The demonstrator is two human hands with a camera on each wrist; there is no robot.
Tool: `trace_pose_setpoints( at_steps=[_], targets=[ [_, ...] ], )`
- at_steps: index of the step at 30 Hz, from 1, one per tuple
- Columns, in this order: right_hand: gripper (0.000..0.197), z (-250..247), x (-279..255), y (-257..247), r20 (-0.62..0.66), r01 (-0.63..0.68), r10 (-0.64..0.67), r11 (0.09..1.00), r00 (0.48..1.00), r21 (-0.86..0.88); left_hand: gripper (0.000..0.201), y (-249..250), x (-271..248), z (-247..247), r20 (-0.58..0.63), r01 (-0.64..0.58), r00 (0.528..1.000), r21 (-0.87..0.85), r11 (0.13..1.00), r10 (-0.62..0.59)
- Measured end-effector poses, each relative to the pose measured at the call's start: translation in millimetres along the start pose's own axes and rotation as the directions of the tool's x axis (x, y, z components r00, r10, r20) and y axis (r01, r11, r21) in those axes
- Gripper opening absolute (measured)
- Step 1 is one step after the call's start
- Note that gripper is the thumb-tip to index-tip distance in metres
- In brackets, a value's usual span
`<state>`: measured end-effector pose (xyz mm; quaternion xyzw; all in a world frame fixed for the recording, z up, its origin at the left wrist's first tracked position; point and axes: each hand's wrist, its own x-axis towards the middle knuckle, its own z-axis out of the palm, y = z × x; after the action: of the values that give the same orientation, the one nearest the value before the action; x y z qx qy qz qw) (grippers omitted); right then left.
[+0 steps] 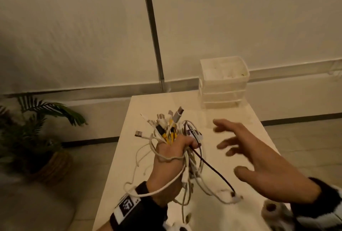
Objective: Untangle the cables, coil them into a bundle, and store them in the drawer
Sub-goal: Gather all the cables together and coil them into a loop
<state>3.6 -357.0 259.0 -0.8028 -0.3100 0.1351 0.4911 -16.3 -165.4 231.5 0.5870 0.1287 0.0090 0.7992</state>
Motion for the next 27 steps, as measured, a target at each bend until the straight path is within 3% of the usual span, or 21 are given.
trace_pose_setpoints(
  at_steps=[2,3,4,6,9,12,16,20,23,25,27],
  targets=[
    [0.063,19,3,6,0.011,-0.166,0.183,0.867,0.983,0.470,0.031,-5,6,4,-0.089,-0.196,0.974,0.136,0.971,0.209],
    [0.048,30,8,6,0.019,-0.204,0.230,0.819,0.973,0.536,0.027,-11,11,9,-0.111,-0.247,0.956,0.187,0.951,0.270],
    [0.042,41,15,5,0.007,-0.215,0.244,0.841,0.970,0.496,0.023,-16,10,14,-0.106,-0.300,0.937,0.248,0.921,0.334],
    [0.054,55,27,3,-0.034,-0.222,0.254,0.898,0.967,0.381,0.018,-28,10,16,-0.073,-0.269,0.955,0.206,0.941,0.289],
    [0.058,60,40,4,-0.006,-0.293,0.333,0.839,0.943,0.459,0.007,-36,12,15,0.048,-0.239,0.971,0.259,0.936,0.235],
    [0.056,58,40,12,0.077,-0.315,0.319,0.817,0.945,0.484,0.006,-26,15,17,-0.102,-0.372,0.911,0.215,0.903,0.399],
    [0.076,57,32,16,0.158,-0.302,0.262,0.888,0.952,0.347,0.004,-16,18,7,-0.096,-0.433,0.882,0.225,0.873,0.462],
    [0.047,51,27,36,0.103,-0.288,0.281,0.956,0.954,0.055,0.017,-3,20,-8,-0.112,-0.488,0.832,0.319,0.813,0.543],
    [0.025,53,21,41,0.174,-0.244,0.242,0.970,0.955,-0.013,0.028,11,26,-15,-0.153,-0.511,0.801,0.328,0.794,0.579],
    [0.019,56,19,45,0.088,-0.172,0.173,0.985,0.981,-0.018,0.029,18,29,-17,-0.138,-0.537,0.788,0.324,0.779,0.600],
    [0.021,58,15,56,-0.097,-0.140,0.133,0.988,0.986,-0.071,0.022,23,32,-20,-0.117,-0.564,0.776,0.313,0.764,0.620]
  ],
)
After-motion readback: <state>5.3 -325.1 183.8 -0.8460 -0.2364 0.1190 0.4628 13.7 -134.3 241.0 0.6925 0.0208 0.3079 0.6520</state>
